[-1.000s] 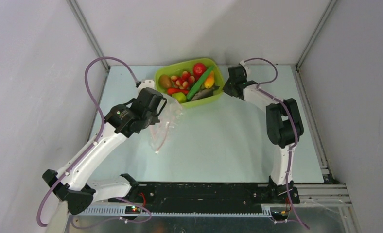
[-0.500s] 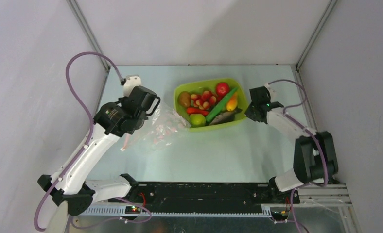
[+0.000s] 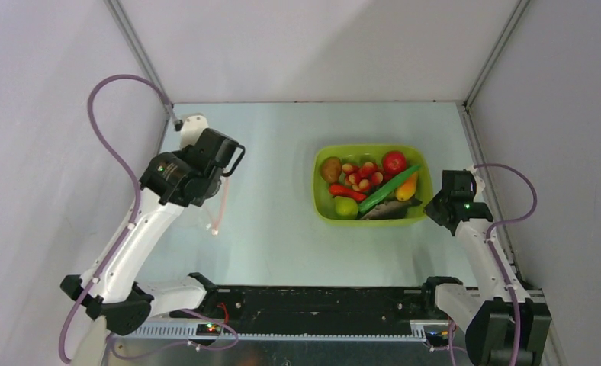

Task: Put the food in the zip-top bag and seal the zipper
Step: Move the bin to the center of the board, then pick up the fake fruit from the bin.

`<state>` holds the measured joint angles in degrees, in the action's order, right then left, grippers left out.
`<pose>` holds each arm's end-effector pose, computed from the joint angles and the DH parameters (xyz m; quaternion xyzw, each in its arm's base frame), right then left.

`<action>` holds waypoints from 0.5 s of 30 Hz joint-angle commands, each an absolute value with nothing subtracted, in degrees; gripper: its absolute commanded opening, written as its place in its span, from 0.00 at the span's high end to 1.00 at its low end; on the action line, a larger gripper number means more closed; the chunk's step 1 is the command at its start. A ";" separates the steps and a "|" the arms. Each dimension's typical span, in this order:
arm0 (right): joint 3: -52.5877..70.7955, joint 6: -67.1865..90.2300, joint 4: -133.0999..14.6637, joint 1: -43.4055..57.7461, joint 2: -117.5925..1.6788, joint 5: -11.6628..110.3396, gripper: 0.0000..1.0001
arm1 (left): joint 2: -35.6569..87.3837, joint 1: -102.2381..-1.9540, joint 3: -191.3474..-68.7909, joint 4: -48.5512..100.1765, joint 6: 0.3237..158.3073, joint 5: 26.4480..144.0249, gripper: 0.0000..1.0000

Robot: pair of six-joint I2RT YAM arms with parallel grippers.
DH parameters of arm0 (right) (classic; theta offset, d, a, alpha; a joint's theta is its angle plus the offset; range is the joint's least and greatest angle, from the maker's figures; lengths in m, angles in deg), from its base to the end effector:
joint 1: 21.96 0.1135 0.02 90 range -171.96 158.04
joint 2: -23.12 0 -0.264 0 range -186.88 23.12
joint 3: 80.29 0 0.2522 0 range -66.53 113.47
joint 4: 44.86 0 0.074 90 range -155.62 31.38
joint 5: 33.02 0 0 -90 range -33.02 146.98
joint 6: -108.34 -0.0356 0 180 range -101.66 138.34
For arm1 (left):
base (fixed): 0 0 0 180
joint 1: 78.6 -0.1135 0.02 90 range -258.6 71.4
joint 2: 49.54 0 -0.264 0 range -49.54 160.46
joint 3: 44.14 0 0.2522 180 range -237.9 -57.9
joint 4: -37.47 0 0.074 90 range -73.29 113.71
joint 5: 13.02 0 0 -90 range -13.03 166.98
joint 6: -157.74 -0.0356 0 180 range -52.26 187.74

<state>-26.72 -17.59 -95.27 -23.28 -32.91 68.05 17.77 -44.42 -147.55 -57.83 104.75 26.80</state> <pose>0.1900 -0.0112 0.2348 0.3304 0.8843 0.0070 0.3297 0.1572 -0.0737 0.4225 -0.1341 0.8701 0.1924 0.4335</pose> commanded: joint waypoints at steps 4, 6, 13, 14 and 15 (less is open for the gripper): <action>-26.63 -14.32 -93.89 -24.48 -31.78 63.37 0.74 | 24.80 -44.57 -141.33 -42.04 99.07 47.78 1.00; -26.51 -13.57 -93.91 -24.65 -29.94 64.05 0.60 | 27.82 -44.58 -141.74 -41.72 99.42 48.84 1.00; -23.00 -7.08 -95.71 -23.36 -21.35 65.11 0.17 | 31.08 -44.58 -140.15 -36.83 98.50 56.10 1.00; -22.23 -6.45 -95.47 -23.01 -19.88 65.22 0.13 | 30.42 -44.58 -139.30 -36.22 98.37 56.78 1.00; -21.88 -5.13 -95.06 -22.31 -19.25 64.80 0.12 | 29.80 -44.58 -138.94 -35.26 98.34 57.34 1.00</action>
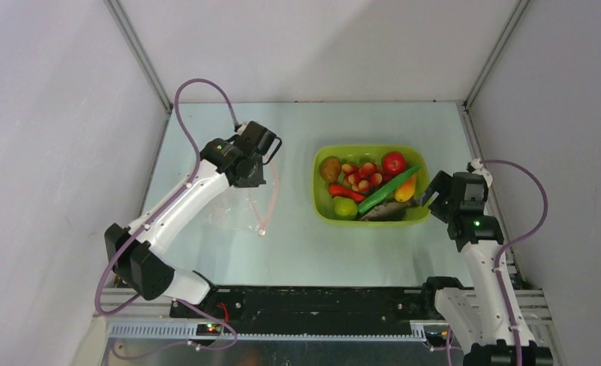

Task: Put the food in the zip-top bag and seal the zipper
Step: Pick up the fake fruit from the bin.

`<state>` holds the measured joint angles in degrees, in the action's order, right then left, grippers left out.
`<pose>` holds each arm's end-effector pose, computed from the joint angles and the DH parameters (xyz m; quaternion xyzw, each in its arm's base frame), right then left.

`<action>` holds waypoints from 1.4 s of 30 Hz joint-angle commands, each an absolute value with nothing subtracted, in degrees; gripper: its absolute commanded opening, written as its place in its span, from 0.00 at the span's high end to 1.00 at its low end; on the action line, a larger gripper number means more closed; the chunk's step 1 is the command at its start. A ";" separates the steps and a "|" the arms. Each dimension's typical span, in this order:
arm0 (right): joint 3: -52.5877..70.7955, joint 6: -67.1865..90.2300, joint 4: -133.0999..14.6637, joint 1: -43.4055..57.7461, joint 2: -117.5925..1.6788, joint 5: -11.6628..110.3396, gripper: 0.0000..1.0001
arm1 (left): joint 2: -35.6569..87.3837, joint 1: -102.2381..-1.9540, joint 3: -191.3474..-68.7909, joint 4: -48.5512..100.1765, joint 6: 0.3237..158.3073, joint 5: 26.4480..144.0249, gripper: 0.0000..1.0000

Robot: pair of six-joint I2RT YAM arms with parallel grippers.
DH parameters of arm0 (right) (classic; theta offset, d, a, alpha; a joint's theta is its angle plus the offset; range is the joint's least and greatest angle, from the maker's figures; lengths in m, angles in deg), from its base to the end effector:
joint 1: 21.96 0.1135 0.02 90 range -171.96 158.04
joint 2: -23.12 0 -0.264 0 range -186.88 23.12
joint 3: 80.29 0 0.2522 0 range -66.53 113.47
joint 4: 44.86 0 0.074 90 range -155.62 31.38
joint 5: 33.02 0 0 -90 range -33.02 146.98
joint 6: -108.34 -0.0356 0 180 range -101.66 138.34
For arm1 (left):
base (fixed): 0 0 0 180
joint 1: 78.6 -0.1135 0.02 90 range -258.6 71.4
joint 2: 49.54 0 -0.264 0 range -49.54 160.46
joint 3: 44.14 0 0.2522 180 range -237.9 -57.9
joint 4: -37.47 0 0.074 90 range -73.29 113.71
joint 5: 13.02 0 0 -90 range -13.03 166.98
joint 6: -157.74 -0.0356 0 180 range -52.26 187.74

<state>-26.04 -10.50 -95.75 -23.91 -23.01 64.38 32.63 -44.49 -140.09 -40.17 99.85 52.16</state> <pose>0.1667 -0.0103 0.2652 0.2677 0.8747 0.0354 0.4025 0.2367 -0.1423 0.3397 -0.0320 0.9520 0.0547 0.2993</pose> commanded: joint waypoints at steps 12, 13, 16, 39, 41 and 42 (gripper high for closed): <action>-14.16 0.45 -77.96 4.78 -36.01 59.25 0.03 | 27.68 -44.58 -137.02 -32.85 98.78 58.89 1.00; -13.45 -0.19 -78.86 6.13 -39.76 60.67 0.03 | 27.57 -44.58 -136.70 -32.90 98.86 58.57 1.00; -11.13 -3.01 -80.27 11.81 -47.54 63.07 0.01 | 26.18 -44.59 -135.26 -32.35 99.19 58.10 1.00; -9.23 -14.29 -83.53 19.38 -68.13 76.57 0.11 | 24.66 -44.64 -130.61 -28.92 98.02 65.75 1.00; -9.23 -14.70 -82.64 19.46 -68.33 77.08 0.17 | 24.55 -44.59 -130.57 -28.88 97.97 66.08 1.00; -9.23 -14.61 -81.68 19.54 -68.36 77.36 0.19 | 24.46 -44.65 -130.53 -28.86 97.79 66.25 1.00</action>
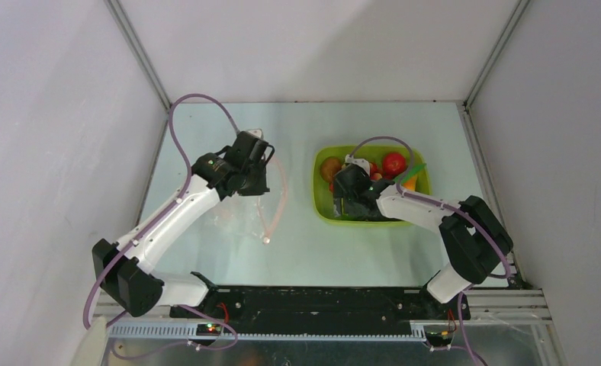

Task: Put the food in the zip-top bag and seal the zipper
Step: Pick up the fake fruit from the bin, then place the fake fruit in the zipper food storage bag.

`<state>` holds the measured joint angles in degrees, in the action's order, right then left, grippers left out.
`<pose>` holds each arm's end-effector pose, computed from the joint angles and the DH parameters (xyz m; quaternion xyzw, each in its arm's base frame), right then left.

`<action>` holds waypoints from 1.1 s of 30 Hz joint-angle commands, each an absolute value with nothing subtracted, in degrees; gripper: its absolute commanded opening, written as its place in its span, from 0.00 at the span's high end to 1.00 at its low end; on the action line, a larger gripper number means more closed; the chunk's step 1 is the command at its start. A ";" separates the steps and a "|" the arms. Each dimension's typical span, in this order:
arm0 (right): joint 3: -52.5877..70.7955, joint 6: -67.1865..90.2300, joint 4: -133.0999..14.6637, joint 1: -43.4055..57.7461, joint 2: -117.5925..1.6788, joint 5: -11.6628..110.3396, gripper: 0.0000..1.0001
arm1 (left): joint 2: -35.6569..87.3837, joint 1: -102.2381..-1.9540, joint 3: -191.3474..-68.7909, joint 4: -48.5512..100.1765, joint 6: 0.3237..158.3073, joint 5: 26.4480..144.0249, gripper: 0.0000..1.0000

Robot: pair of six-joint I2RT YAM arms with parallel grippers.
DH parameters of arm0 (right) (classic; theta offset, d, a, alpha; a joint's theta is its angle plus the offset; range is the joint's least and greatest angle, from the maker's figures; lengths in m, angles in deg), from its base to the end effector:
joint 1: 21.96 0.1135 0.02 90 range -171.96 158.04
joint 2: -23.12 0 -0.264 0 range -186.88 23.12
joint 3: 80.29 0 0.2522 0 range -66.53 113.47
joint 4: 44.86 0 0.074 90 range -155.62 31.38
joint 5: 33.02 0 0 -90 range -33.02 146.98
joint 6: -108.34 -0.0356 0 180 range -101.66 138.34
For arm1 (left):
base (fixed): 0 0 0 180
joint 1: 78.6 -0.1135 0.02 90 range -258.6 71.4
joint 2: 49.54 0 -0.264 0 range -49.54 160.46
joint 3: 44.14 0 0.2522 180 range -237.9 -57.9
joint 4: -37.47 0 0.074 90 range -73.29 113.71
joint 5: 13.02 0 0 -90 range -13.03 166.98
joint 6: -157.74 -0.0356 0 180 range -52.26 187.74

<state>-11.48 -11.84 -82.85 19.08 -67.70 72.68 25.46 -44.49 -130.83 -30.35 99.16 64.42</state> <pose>0.2415 0.1974 0.1892 -0.0554 0.9559 0.0420 0.2853 0.2190 -0.1390 0.3293 -0.0095 0.9514 -0.0687 0.3001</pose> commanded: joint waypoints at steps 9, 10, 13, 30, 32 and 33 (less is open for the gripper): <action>-9.23 -15.48 -79.41 20.33 -67.16 78.46 0.34 | 23.82 -44.61 -129.87 -27.82 97.23 69.24 1.00; -9.23 -15.49 -79.62 20.50 -66.35 79.03 0.35 | 23.74 -44.59 -129.81 -27.76 97.25 69.51 1.00; -9.24 -15.30 -80.34 20.93 -63.28 80.23 0.38 | 23.79 -44.58 -129.71 -27.59 97.18 70.71 1.00; -18.53 -11.32 -60.93 22.96 -35.98 51.63 0.46 | 22.80 -44.58 -128.74 -25.67 96.56 75.46 1.00; -18.54 -12.64 -55.64 23.85 -37.37 46.50 0.46 | 22.81 -44.63 -128.71 -25.55 96.45 76.34 1.00; -18.54 -13.47 -53.88 24.58 -39.04 43.02 0.46 | 22.69 -44.60 -128.49 -25.17 96.47 76.44 1.00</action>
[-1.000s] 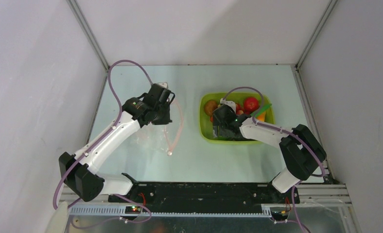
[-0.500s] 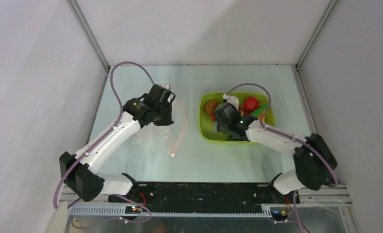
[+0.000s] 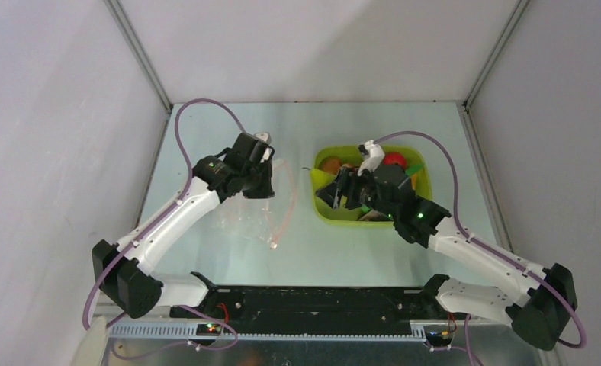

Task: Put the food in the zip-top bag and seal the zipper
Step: Place the fake fruit in the zipper food storage bag.

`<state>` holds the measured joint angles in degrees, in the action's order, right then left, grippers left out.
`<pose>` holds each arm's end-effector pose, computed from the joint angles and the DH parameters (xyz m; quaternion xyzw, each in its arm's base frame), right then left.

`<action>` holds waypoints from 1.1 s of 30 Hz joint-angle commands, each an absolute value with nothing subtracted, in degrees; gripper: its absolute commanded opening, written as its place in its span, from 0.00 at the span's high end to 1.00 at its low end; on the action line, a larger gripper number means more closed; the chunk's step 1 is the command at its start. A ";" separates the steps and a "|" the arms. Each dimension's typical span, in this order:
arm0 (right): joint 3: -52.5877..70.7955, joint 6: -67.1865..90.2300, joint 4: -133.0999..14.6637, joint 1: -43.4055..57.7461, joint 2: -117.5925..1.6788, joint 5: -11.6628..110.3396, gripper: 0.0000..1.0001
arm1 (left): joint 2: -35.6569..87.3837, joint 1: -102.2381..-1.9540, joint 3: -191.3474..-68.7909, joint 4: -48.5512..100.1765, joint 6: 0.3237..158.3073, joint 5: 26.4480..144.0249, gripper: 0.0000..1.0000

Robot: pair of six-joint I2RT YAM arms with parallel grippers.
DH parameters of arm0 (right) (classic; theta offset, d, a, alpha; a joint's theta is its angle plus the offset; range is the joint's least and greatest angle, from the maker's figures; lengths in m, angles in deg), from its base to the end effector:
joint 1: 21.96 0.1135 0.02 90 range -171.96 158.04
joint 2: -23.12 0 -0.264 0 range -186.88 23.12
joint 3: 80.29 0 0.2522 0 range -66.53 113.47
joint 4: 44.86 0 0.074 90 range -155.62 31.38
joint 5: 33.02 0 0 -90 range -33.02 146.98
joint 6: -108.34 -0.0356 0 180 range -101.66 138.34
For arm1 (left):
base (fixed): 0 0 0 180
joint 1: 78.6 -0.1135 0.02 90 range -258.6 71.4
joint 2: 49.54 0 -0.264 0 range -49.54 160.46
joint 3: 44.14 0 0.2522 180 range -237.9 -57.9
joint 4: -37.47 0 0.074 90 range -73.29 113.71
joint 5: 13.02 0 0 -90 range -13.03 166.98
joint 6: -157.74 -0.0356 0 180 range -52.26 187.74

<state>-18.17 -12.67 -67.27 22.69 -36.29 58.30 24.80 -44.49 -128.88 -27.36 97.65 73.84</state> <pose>0.1718 0.1686 0.3157 -0.0905 0.8126 0.3456 0.4605 0.2168 -0.1445 0.3241 0.0265 0.9515 -0.1397 0.2727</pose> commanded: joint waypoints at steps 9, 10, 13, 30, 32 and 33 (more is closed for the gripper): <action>-18.04 -21.01 -34.93 27.36 -52.28 32.27 0.48 | 21.50 -44.63 -127.89 -24.09 96.36 79.72 1.00; -17.67 -21.20 -36.13 27.40 -53.27 32.93 0.48 | 21.36 -44.60 -127.83 -23.97 96.40 80.01 1.00; -17.49 -22.57 -40.51 27.37 -53.85 40.35 0.49 | 20.83 -44.58 -127.61 -23.69 96.45 80.17 1.00; -17.77 -20.86 -54.62 29.58 -48.25 50.00 0.50 | 19.39 -44.59 -127.57 -23.62 96.98 78.74 1.00; -17.36 -21.79 -56.67 29.97 -49.14 51.21 0.52 | 19.10 -44.62 -127.31 -23.16 96.82 79.46 1.00; -17.07 -22.03 -58.79 30.25 -49.44 51.63 0.52 | 18.93 -44.59 -127.23 -22.93 96.61 80.21 1.00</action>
